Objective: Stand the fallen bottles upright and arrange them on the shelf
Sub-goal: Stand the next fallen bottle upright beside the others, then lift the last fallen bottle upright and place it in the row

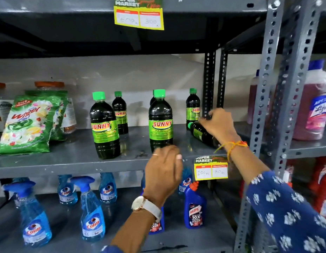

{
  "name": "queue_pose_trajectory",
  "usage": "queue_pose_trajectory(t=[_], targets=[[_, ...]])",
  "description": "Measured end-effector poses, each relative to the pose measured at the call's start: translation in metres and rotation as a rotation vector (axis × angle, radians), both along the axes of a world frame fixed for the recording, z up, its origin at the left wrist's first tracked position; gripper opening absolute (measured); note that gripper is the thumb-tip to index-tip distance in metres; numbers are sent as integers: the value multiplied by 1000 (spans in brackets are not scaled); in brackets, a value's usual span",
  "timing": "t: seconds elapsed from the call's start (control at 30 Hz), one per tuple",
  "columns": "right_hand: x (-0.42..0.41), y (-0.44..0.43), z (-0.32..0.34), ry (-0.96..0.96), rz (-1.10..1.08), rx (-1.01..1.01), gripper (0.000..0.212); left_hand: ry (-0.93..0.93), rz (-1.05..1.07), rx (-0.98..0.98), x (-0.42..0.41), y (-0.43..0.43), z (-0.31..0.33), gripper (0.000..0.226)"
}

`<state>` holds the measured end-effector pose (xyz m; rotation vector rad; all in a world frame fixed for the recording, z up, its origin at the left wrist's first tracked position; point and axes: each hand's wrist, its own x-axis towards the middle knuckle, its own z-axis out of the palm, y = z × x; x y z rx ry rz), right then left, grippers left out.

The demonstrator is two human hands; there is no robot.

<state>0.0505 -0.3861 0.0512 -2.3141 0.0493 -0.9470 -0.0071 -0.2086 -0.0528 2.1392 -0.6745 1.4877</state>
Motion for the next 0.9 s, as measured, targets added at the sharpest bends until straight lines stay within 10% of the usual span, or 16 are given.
queue_pose_trajectory(t=[0.17, 0.3, 0.6, 0.9], targets=[[16, 5, -5, 322, -193, -509, 60, 299, 22, 184, 4, -60, 16, 30], [37, -10, -41, 339, -158, -651, 29, 263, 109, 224, 18, -76, 23, 29], [46, -33, -32, -96, 128, -84, 44, 393, 38, 183, 64, -68, 28, 45], [47, -44, -46, 12, 590, 385, 23, 557, -50, 76, 74, -64, 28, 32]])
